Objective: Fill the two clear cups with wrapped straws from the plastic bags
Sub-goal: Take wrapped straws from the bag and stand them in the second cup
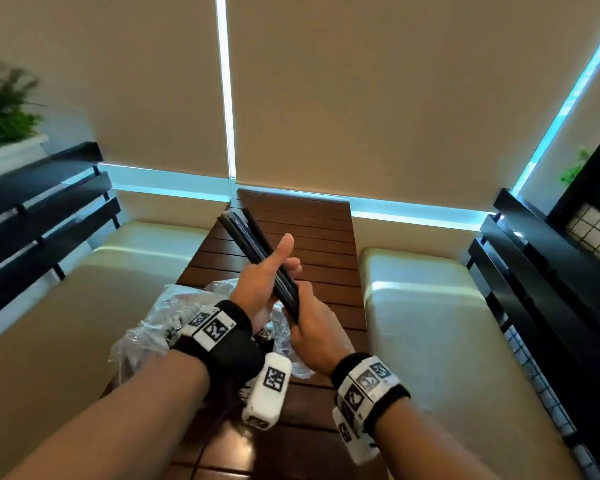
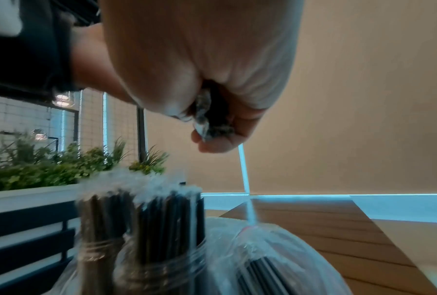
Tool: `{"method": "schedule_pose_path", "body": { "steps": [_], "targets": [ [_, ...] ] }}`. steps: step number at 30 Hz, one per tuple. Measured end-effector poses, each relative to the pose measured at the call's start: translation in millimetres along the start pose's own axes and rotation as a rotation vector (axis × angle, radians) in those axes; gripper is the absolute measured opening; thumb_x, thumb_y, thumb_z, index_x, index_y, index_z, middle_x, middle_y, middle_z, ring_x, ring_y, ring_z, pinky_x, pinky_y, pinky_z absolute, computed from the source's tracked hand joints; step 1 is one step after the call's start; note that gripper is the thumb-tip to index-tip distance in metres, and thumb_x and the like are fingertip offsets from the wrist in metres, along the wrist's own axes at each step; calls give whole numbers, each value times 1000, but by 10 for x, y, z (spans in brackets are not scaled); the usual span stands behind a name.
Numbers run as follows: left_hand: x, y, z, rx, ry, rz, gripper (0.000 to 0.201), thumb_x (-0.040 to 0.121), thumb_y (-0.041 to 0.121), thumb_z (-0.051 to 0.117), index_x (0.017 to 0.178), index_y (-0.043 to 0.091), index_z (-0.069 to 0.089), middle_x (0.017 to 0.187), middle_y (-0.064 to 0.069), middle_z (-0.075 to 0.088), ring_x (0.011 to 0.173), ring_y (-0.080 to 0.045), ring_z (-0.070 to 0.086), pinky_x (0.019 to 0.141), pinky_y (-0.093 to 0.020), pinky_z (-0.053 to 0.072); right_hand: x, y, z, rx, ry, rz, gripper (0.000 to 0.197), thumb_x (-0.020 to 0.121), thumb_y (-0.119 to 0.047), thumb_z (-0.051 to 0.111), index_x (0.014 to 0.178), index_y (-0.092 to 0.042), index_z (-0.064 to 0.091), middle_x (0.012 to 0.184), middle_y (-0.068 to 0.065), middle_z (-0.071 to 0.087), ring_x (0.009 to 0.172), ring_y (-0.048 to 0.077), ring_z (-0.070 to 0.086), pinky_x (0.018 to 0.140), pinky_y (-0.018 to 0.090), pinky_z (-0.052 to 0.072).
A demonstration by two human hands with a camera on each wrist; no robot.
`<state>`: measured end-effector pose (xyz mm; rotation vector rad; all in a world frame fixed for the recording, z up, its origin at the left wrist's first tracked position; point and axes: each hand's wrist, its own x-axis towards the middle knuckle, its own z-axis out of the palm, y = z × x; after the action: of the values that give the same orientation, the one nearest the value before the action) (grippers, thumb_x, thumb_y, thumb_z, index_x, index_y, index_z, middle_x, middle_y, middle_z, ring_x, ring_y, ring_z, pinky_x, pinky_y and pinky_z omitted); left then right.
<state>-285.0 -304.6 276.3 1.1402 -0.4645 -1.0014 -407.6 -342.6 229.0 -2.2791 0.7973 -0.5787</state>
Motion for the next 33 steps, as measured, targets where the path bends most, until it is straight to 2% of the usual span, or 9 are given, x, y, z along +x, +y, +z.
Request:
{"method": "schedule_pose_path", "body": {
  "steps": [7,11,14,18,20,22,25,29,33],
  "targets": [
    [-24,110,-172,280,238,292,30,81,29,78,67,15,54,51,8,56,59,-15,58,71,-38,52,210,-130,-23,-98,-148,-179,58,77,-51,62,128,-31,44,118,-10,52,106,12,56,90,42,53],
    [-26,126,-290,639,198,443,41,76,38,77,65,7,52,63,-11,59,60,-15,55,61,-35,48,386,-627,-613,168,276,-245,40,92,-37,49,127,-19,56,117,-5,58,104,4,56,88,21,46],
    [-112,49,-196,727,121,481,32,78,23,80,61,24,53,57,10,53,51,3,47,53,-12,36,465,-1097,-864,149,435,-376,36,102,-34,38,122,-15,61,117,-1,62,105,6,56,88,15,43],
    [-185,39,-86,825,58,532,23,79,12,77,69,23,59,62,16,59,54,9,53,56,-10,39,515,-1305,-740,-197,170,-330,55,104,-44,23,104,-11,68,101,4,69,94,19,61,87,38,49],
    [-199,74,-58,848,24,568,11,80,4,72,87,11,66,79,6,64,70,3,58,68,-23,48,519,-1243,-634,-273,106,-282,61,104,-48,21,98,-13,71,97,2,72,90,20,65,85,41,52],
    [-169,65,-95,886,-1,555,8,79,5,69,83,10,64,76,-2,66,70,-9,62,68,-29,50,483,-1198,-577,-183,129,-315,60,103,-48,23,101,-12,71,100,3,72,94,19,66,87,40,52],
    [-89,67,-240,799,38,545,26,81,4,69,64,16,54,59,5,57,52,-1,51,54,-18,41,416,-1116,-598,161,254,-409,43,104,-34,32,115,-11,66,110,1,68,102,12,61,90,26,47],
    [-66,198,-447,546,58,555,45,81,26,78,64,8,41,58,5,39,56,-10,38,57,-24,35,378,-498,-405,197,378,-201,14,86,-5,51,90,-17,57,88,-3,62,82,12,57,73,27,47],
    [-29,194,-645,451,97,531,56,74,43,78,69,1,42,63,-2,40,62,-15,43,68,-33,40,101,281,209,-77,-61,-71,11,75,-18,56,69,-25,52,72,-9,55,68,12,51,64,34,47]
  ]
}}
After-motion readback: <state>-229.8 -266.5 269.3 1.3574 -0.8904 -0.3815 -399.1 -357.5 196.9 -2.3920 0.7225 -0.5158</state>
